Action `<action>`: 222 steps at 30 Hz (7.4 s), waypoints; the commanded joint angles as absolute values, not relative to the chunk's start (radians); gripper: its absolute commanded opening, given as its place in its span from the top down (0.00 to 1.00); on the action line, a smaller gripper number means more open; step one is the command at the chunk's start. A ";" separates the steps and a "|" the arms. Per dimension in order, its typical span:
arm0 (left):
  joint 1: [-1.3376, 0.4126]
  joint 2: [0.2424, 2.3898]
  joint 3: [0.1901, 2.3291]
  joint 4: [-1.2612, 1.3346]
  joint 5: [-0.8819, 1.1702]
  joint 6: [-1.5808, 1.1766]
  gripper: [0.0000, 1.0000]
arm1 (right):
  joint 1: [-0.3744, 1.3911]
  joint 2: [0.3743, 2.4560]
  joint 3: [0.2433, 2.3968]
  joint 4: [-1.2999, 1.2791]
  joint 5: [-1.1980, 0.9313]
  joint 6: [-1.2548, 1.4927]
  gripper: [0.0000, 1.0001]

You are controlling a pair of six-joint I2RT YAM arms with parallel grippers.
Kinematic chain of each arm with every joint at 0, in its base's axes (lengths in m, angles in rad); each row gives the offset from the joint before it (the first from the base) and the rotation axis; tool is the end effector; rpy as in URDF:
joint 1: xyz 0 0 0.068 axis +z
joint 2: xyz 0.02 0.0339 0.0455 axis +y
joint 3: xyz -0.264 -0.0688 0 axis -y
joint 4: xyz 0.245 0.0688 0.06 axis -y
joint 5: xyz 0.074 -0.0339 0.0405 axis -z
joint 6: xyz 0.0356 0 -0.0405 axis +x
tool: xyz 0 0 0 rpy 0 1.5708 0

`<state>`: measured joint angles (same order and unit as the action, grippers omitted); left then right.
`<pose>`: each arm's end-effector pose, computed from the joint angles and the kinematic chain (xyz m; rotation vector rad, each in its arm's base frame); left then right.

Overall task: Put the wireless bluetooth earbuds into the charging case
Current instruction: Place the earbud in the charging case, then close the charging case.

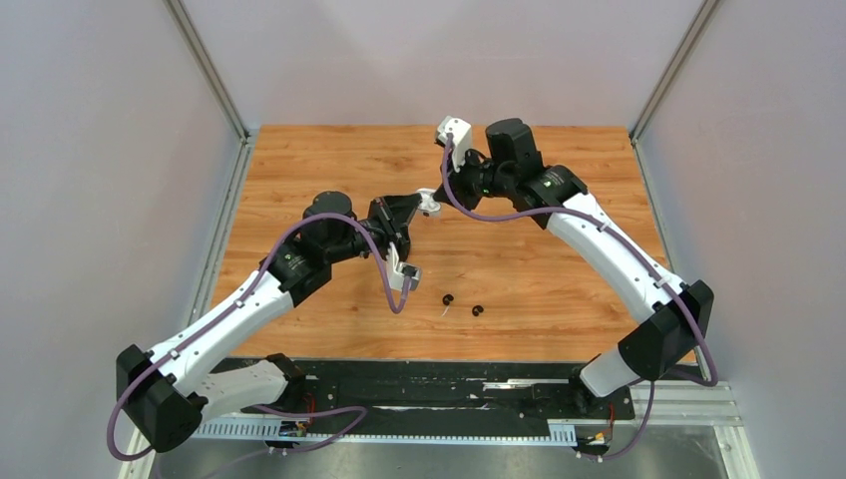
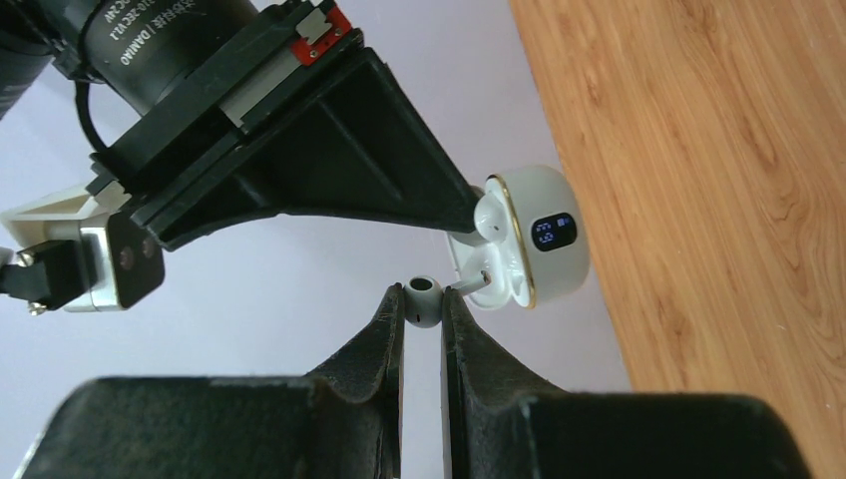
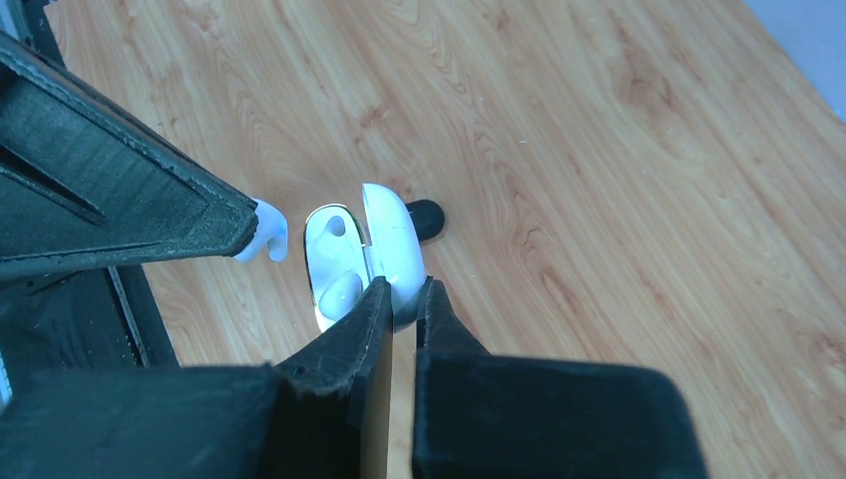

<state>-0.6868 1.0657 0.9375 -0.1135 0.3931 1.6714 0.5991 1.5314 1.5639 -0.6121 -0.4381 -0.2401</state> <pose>0.1821 -0.1670 0.3471 1.7567 0.4242 0.3479 0.2734 0.2050 0.3870 -1.1120 1.8578 0.6784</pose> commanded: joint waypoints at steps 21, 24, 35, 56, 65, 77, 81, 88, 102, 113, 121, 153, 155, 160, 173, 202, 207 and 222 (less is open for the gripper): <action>-0.723 1.112 0.957 -0.026 0.213 1.723 1.00 | 0.623 1.486 1.601 -0.546 -0.409 -0.212 1.00; -0.723 1.107 0.952 -0.043 0.220 1.729 1.00 | 0.623 1.484 1.601 -0.545 -0.417 -0.207 1.00; -0.723 1.112 0.950 -0.059 0.258 1.745 1.00 | 0.621 1.476 1.601 -0.542 -0.407 -0.202 1.00; -0.724 1.098 0.940 -0.092 0.288 1.792 1.00 | 0.612 1.492 1.623 -0.534 -0.416 -0.147 1.00; -0.724 1.099 0.937 -0.088 0.264 1.828 1.00 | 0.605 1.499 1.628 -0.537 -0.428 -0.126 1.00; -0.724 1.087 0.928 -0.108 0.204 1.848 1.00 | 0.593 1.501 1.633 -0.542 -0.446 -0.112 1.00; -0.724 1.090 0.927 -0.115 0.208 1.858 1.00 | 0.593 1.505 1.639 -0.543 -0.466 -0.107 1.00; -0.727 1.106 0.936 -0.130 0.259 1.871 1.00 | 0.593 1.525 1.669 -0.542 -0.457 -0.103 1.00; -0.727 1.108 0.933 -0.141 0.262 1.939 1.00 | 0.587 1.561 1.712 -0.552 -0.473 -0.036 1.00; -0.729 1.109 0.937 -0.175 0.259 1.977 0.93 | 0.574 1.588 1.751 -0.565 -0.497 0.008 1.00; -0.729 1.118 0.938 -0.167 0.264 1.984 0.92 | 0.574 1.591 1.756 -0.567 -0.483 0.019 1.00; -0.734 1.160 1.037 -0.212 -0.030 1.844 1.00 | 0.578 1.595 1.782 -0.552 -0.428 0.013 1.00; -0.735 1.160 1.039 -0.222 -0.025 1.845 1.00 | 0.583 1.591 1.777 -0.549 -0.427 0.006 1.00; -0.735 1.149 1.034 -0.235 -0.008 1.833 0.80 | 0.586 1.583 1.767 -0.542 -0.413 -0.008 1.00; -0.734 1.072 1.086 -0.268 0.021 1.663 0.40 | 0.586 1.583 1.743 -0.543 -0.409 -0.033 1.00; -0.450 1.190 1.236 -0.381 0.850 0.306 0.24 | 0.557 1.397 1.426 -0.202 -0.786 -0.246 1.00; -0.429 1.219 1.243 -0.339 0.906 0.264 0.32 | 0.557 1.416 1.435 -0.200 -0.800 -0.231 1.00; -0.428 1.269 1.265 -0.312 0.969 0.286 0.82 | 0.557 1.447 1.449 -0.200 -0.785 -0.175 1.00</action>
